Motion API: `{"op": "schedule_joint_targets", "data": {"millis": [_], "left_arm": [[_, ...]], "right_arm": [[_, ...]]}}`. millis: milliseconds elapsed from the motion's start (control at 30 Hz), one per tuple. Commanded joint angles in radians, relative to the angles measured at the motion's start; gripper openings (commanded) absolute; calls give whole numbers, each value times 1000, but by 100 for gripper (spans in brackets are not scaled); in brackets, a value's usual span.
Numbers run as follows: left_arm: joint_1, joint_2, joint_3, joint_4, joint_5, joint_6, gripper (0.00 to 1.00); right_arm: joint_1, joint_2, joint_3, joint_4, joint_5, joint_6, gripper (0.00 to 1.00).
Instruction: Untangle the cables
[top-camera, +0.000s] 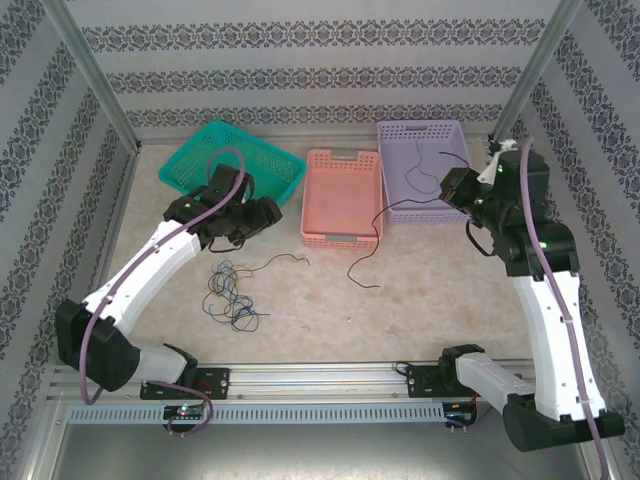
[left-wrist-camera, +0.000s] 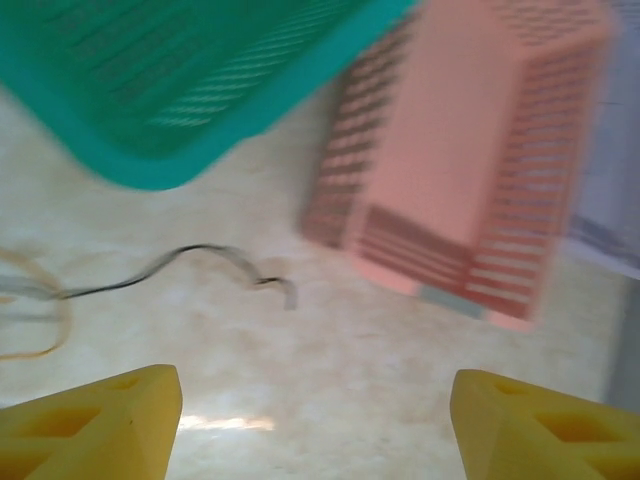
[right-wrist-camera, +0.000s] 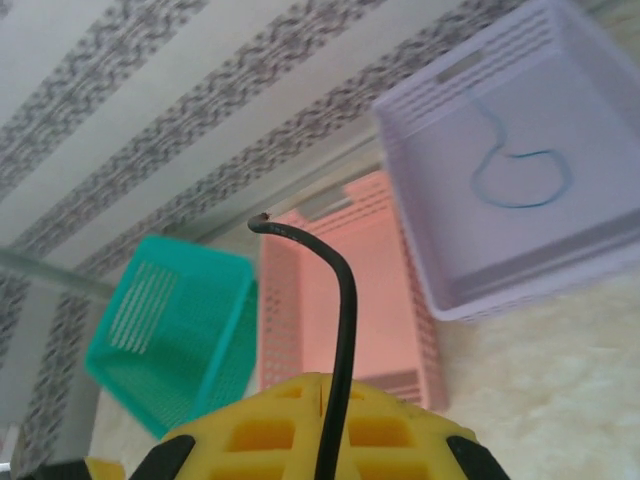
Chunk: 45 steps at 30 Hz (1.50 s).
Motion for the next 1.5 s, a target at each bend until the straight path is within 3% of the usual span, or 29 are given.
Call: {"op": "schedule_joint_targets", "data": {"millis": [0,133,233,400,500,633,833,1000,1133,1300,1433,1467], "left_arm": [[-51,-25,76,208,197,169,69],[-124,9,173,255,298,323,66],[-134,47,235,281,327,308,66],[-136,143,385,282,295,48,73],[-145,188,442,307,277,-187,72],[-157,195,473,262,205,-385,78],[-159,222,497,190,261,-523,78],[-159,216,482,176,249,-566,72],[-156,219,481,170,243,-575,58],[-140,201,478,170,229,-559,27],[-114,199,512,123,228,-462,0],[-102,199,533,100,219,-409,0]], "right_arm": [[55,40,42,96,-126,-73,0],[122,84,67,125,-179,-196,0],[163,101,61,165,-217,-292,0],[227,140,63,180,-126,-399,0],[298,159,58,206,-16,-451,0],[421,184,54,251,150,-537,0],[595,218,29,323,366,-722,0],[671,244,16,343,436,-818,0],[704,253,1,348,445,-860,0],[712,247,-30,340,447,-870,0],[696,251,-13,291,346,-841,0],[681,258,6,265,290,-819,0]]}}
